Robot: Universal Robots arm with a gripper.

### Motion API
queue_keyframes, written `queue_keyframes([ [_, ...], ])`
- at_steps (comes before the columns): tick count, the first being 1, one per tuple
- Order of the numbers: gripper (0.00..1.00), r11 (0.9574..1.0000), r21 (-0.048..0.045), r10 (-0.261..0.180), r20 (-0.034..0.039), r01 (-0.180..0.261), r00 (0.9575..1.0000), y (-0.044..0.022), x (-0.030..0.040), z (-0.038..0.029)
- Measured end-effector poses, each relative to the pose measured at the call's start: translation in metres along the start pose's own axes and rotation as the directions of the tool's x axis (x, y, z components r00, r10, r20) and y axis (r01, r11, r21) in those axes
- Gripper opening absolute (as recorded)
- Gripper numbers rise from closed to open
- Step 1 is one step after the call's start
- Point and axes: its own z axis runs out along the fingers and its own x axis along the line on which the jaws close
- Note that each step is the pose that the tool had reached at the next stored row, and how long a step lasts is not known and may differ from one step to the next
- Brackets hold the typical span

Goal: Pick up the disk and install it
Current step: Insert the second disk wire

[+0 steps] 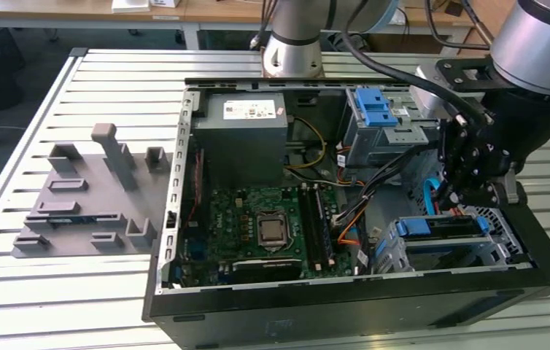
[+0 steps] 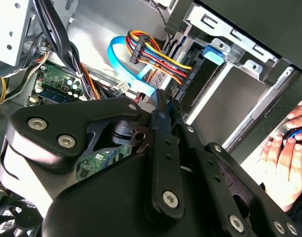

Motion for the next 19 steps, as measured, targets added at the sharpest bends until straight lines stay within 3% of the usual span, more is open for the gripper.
queue_keyframes([
  [8, 0.16, 1.0000, 0.0077, 0.000, 0.0017, 0.000, 1.0000, 0.0020, 0.0026, 0.0028],
  [13, 0.16, 1.0000, 0.0090, 0.000, 0.0080, 0.000, 1.0000, 0.0021, 0.0070, 0.0037],
  [17, 0.16, 1.0000, 0.0096, 0.000, 0.0151, -0.001, 0.9999, 0.0020, 0.0093, 0.0044],
  [19, 0.16, 1.0000, 0.0092, 0.001, 0.0277, -0.001, 0.9996, 0.0020, 0.0102, 0.0046],
])
